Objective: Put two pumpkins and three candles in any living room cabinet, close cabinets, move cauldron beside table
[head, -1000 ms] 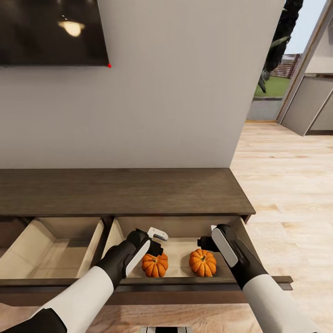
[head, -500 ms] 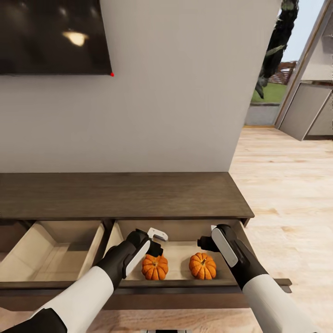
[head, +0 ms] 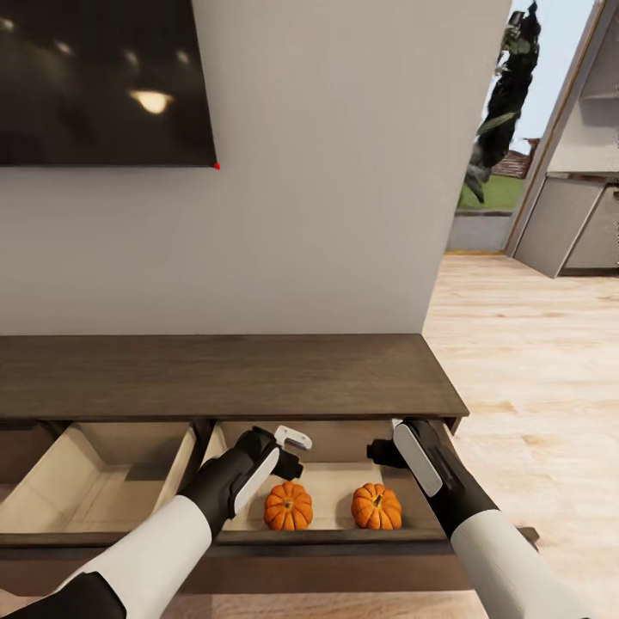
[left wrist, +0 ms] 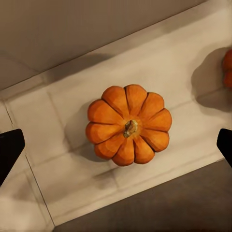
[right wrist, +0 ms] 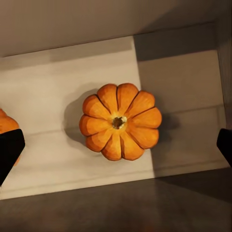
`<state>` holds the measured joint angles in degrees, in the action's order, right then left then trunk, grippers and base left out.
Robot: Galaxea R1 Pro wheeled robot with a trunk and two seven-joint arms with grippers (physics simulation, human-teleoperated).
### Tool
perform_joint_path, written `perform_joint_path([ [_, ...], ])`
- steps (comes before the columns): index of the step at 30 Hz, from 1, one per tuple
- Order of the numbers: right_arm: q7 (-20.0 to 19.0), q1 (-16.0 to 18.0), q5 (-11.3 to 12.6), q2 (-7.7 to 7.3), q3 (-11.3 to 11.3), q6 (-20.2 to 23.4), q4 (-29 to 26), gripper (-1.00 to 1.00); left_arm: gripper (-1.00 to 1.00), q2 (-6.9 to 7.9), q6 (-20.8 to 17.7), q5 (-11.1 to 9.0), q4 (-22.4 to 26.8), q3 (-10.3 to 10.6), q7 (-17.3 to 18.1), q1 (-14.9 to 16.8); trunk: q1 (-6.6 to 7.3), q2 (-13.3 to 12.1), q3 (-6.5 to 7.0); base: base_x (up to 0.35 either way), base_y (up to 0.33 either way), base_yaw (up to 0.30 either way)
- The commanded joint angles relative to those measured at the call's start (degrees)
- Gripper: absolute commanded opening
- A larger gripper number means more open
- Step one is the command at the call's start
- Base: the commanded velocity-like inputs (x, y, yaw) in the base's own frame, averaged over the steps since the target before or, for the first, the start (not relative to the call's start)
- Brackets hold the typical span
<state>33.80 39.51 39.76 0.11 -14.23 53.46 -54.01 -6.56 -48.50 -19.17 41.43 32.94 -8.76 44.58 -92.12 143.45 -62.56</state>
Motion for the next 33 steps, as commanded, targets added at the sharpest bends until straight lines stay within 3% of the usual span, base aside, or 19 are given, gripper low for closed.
perform_joint_path([
  [1, 0.57, 0.04, 0.55, -0.02, -0.10, 0.12, -0.05, 1.00, 1.00, 0.02, -0.28, -0.61, -0.25, 0.19, -0.52, 0.05, 0.03, 0.01, 0.17, 0.000, 0.000, 0.000],
  [14, 0.70, 0.04, 0.74, -0.04, 0.11, 0.89, 0.18, 1.00, 1.00, -0.27, -3.85, -0.73, -2.20, 0.19, -0.47, 0.15, 0.37, -0.17, 3.05, 0.000, 0.000, 0.000],
  [17, 0.73, 0.04, 0.75, -0.03, 0.09, 0.93, 0.21, 1.00, 1.00, -0.24, -4.09, -1.61, -2.22, 0.19, -0.49, 0.15, 0.45, -0.21, 3.72, 0.000, 0.000, 0.000],
  [22, 0.81, 0.04, 0.77, -0.02, 0.06, 1.58, 0.21, 1.00, 1.00, -0.21, -4.30, -3.17, -2.27, 0.24, -0.51, 0.17, 1.51, -2.15, 4.62, 0.000, 0.000, 0.000],
  [28, 0.83, 0.04, 0.84, -0.02, 0.43, 5.43, 0.22, 1.00, 1.00, -0.21, -4.46, -3.46, -2.31, 0.20, -0.55, 0.20, 2.83, -4.56, 5.70, 0.000, 0.000, 0.000],
  [33, 0.83, 0.04, 0.89, 0.01, 0.45, 6.19, 0.22, 1.00, 1.00, -0.21, -6.09, -3.56, -2.29, 0.20, -0.67, 0.23, 3.93, -6.56, 6.60, 0.000, 0.000, 0.000],
])
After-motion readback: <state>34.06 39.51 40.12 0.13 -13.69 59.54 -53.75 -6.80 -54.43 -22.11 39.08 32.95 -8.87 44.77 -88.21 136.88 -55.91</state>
